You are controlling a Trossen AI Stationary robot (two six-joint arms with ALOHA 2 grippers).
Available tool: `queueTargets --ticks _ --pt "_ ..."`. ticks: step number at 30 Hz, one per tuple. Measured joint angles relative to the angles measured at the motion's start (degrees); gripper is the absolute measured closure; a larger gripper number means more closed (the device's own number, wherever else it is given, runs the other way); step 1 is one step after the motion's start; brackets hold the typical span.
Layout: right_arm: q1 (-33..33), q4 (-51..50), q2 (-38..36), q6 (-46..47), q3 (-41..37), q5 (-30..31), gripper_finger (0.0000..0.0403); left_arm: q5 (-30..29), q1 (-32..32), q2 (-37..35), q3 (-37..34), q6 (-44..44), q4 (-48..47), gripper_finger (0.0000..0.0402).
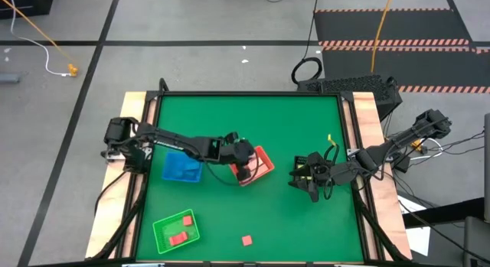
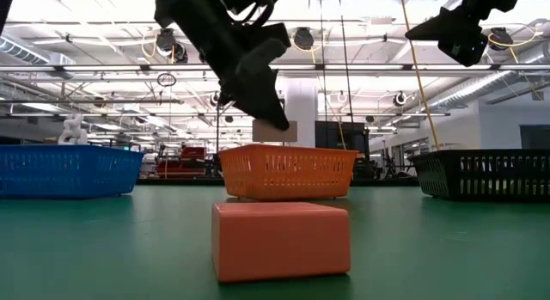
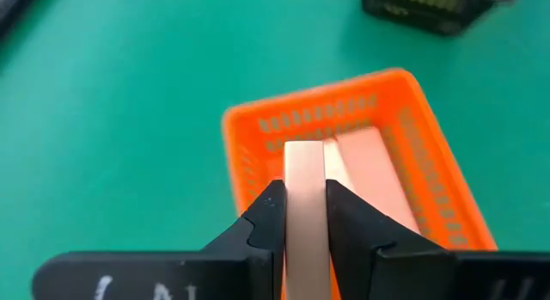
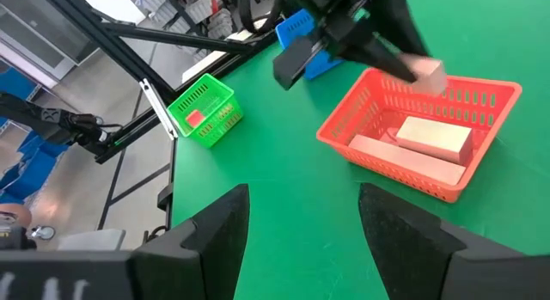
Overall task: Sort & place blocks by color
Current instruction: Put the brown block into the orange bin
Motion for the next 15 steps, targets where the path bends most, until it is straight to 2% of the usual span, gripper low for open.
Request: queueTargets --ticks 9,15 --pt "0.0 0.0 0.0 0.0 0.0 0.0 0.0192 1.2 -2.4 0.0 0.0 1.8 0.8 0.0333" --pt "0.0 0.0 0.0 0.0 0.0 0.0 0.0192 -2.9 -2.4 0.0 0.0 0.7 0.9 0.0321"
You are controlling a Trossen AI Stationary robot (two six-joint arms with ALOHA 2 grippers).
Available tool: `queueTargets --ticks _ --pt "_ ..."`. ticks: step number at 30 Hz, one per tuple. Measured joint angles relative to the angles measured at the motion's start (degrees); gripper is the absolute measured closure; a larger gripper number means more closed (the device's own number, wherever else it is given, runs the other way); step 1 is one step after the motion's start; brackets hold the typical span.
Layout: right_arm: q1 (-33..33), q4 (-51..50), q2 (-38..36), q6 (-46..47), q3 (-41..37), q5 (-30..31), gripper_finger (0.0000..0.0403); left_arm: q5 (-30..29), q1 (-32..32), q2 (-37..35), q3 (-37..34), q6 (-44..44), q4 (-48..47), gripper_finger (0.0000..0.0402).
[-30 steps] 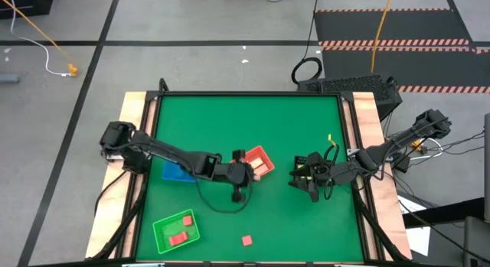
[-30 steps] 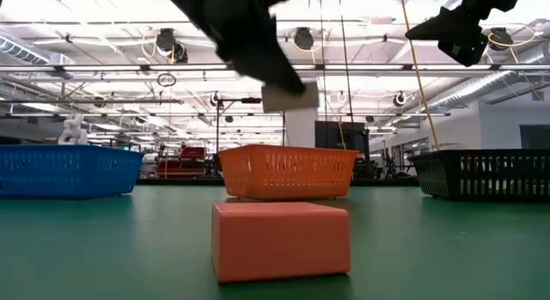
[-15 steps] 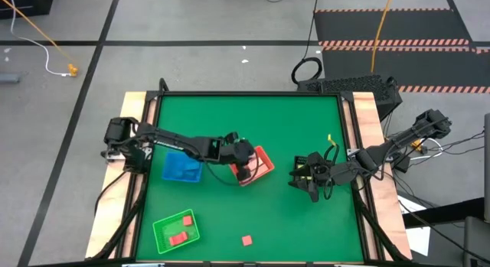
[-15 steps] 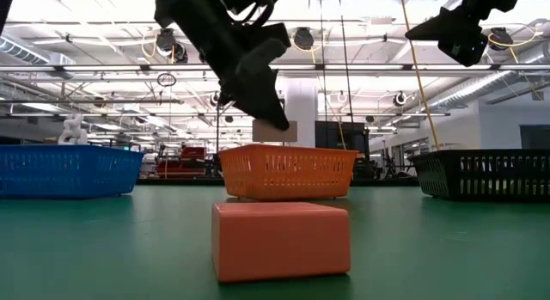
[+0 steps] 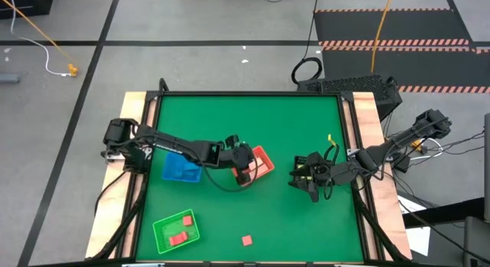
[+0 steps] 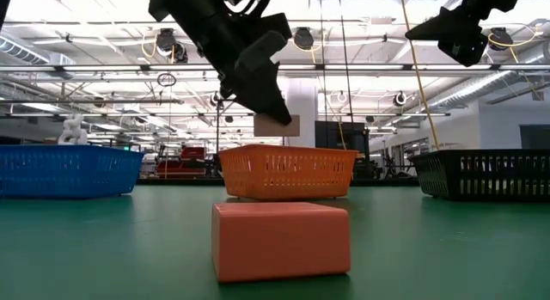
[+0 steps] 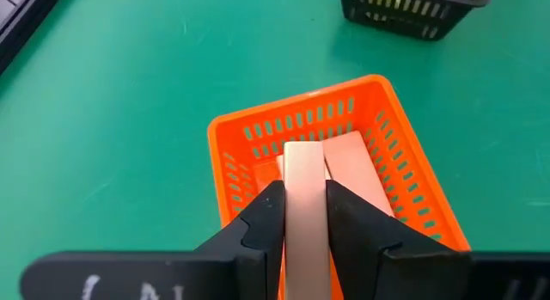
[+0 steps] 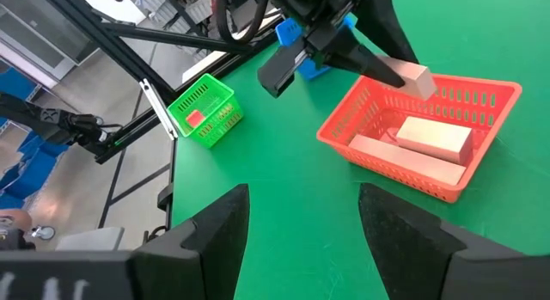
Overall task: Sort & place blocks by color
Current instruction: Put the brown block into the orange bin, then put the orange block into the green bin
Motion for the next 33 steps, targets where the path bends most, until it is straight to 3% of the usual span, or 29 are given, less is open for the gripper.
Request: queueTargets --ticks 13,27,33 --pt "0.0 0.0 0.0 0.0 0.0 0.0 0.0192 0.2 -1.6 0.0 0.0 0.0 0.6 0.0311" --pt "0.0 0.0 0.0 0.0 0.0 0.0 0.0192 0.2 -3.4 0.0 0.0 1.7 0.4 0.0201" --pt "0.0 0.0 0.0 0.0 0.0 0.0 0.0192 0.2 -6.5 0.0 0.0 5.1 4.5 0.0184"
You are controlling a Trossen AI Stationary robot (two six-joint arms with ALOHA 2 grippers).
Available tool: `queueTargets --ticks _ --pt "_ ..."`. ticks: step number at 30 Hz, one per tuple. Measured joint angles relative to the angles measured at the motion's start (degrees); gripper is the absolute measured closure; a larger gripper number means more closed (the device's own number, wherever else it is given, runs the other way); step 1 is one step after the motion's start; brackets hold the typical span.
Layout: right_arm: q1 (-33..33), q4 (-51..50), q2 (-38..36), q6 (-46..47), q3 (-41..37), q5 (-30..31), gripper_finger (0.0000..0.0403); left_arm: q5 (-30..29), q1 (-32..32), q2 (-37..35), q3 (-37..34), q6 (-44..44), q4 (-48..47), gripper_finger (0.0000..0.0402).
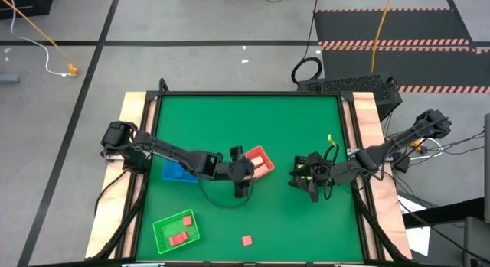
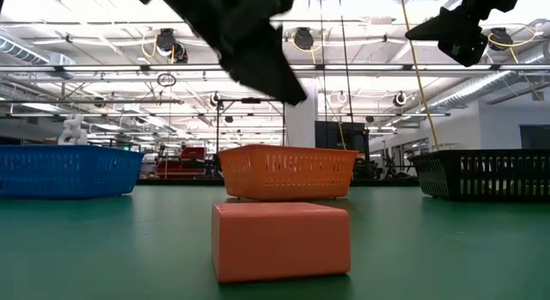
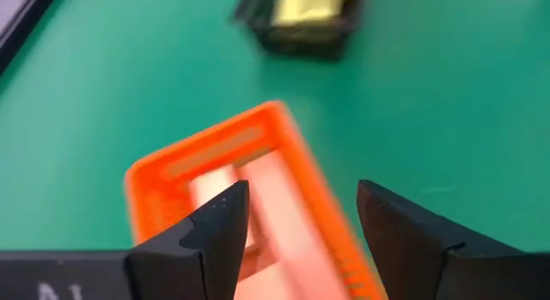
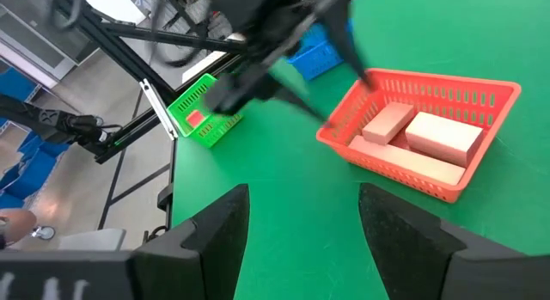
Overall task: Sort & place blocks by color
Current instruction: Put the orange block into the green bin
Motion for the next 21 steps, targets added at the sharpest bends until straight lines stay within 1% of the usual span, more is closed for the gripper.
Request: queueTargets --ticks 5,7,14,17,21 --pt "0.0 0.0 0.0 0.0 0.0 0.0 0.0192 1.8 -6.6 -0.1 0.0 6.4 3.2 0.0183" --pt "0.0 0.0 0.0 0.0 0.0 0.0 0.0192 1.9 -9.5 -0.1 0.0 6.8 3.2 0.0183" --pt "0.0 0.0 0.0 0.0 0.0 0.0 0.0192 2.5 -17.2 -0.1 0.0 2.3 3.4 0.0183" --pt "0.0 0.0 0.0 0.0 0.0 0.0 0.0192 2.7 -19.0 -0.1 0.0 0.9 4.3 0.0183" --pt "0.0 0.0 0.0 0.0 0.0 0.0 0.0192 2.8 -19.6 0.9 0.1 0.1 8.5 0.0183"
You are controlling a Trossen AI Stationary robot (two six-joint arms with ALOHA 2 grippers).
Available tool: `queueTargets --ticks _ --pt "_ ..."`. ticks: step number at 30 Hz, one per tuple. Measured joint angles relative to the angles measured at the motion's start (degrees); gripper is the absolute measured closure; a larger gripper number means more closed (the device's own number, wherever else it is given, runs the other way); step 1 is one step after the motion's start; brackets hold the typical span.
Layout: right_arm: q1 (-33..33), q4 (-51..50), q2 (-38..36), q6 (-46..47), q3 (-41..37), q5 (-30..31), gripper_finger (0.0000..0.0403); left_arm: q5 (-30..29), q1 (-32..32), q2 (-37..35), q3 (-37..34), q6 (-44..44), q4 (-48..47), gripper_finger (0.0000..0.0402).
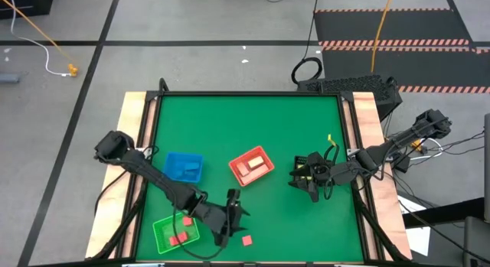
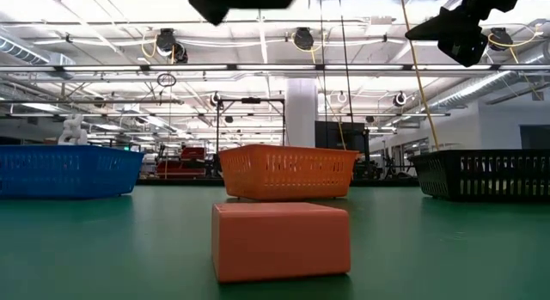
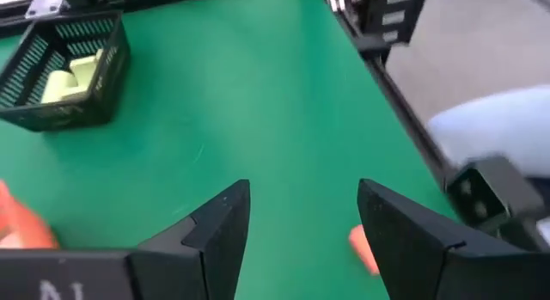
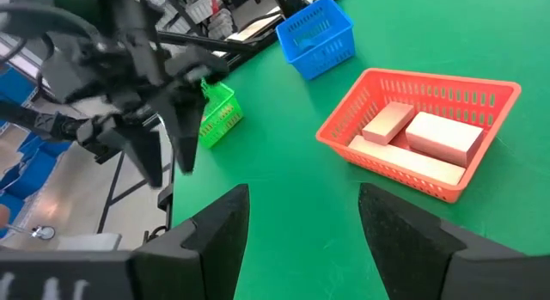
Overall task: Sort & place blocks by color
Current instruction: Put the orange block into the green bin
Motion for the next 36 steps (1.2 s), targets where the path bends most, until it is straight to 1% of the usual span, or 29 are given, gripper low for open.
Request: queueTargets --ticks 3,6,8,10,14,16,18,22,25,27,30,36 --pt "0.0 0.0 0.0 0.0 0.0 0.0 0.0192 -1.1 0.3 2.6 0.0 -4.6 1.3 0.0183" --pt "0.0 -0.1 0.0 0.0 0.0 0.0 0.0192 -1.2 0.8 6.3 0.0 -10.1 3.8 0.0183" --pt "0.0 -0.1 0.0 0.0 0.0 0.0 0.0192 -1.2 0.6 8.4 -0.1 -12.3 5.1 0.0183" --pt "0.0 -0.1 0.0 0.0 0.0 0.0 0.0192 -1.1 0.3 9.4 -0.1 -14.5 7.3 0.0183" --pt "0.0 -0.1 0.0 0.0 0.0 0.0 0.0192 -1.5 -0.5 10.2 0.0 -20.5 8.6 0.0181" --pt "0.0 0.0 0.0 0.0 0.0 0.0 0.0192 -1.5 -1.1 10.6 0.0 -23.8 8.7 0.0171" --pt "0.0 0.0 0.0 0.0 0.0 0.0 0.0192 -2.1 -2.0 11.1 0.0 -25.1 10.7 0.0152" --pt "0.0 0.0 0.0 0.0 0.0 0.0 0.0192 -4.1 -4.5 11.2 0.0 -23.8 12.2 0.0095" --pt "0.0 0.0 0.0 0.0 0.0 0.0 0.0192 -4.6 -6.0 11.2 0.0 -19.2 12.5 0.0057" --pt "0.0 0.0 0.0 0.0 0.0 0.0 0.0192 -5.5 -6.9 11.3 0.0 -15.7 12.6 0.0041" --pt "0.0 0.0 0.0 0.0 0.0 0.0 0.0192 -5.8 -7.8 12.9 0.0 -11.5 12.9 0.0033" --pt "0.0 0.0 0.0 0.0 0.0 0.0 0.0192 -5.9 -7.4 17.8 0.0 -11.5 17.0 0.0045"
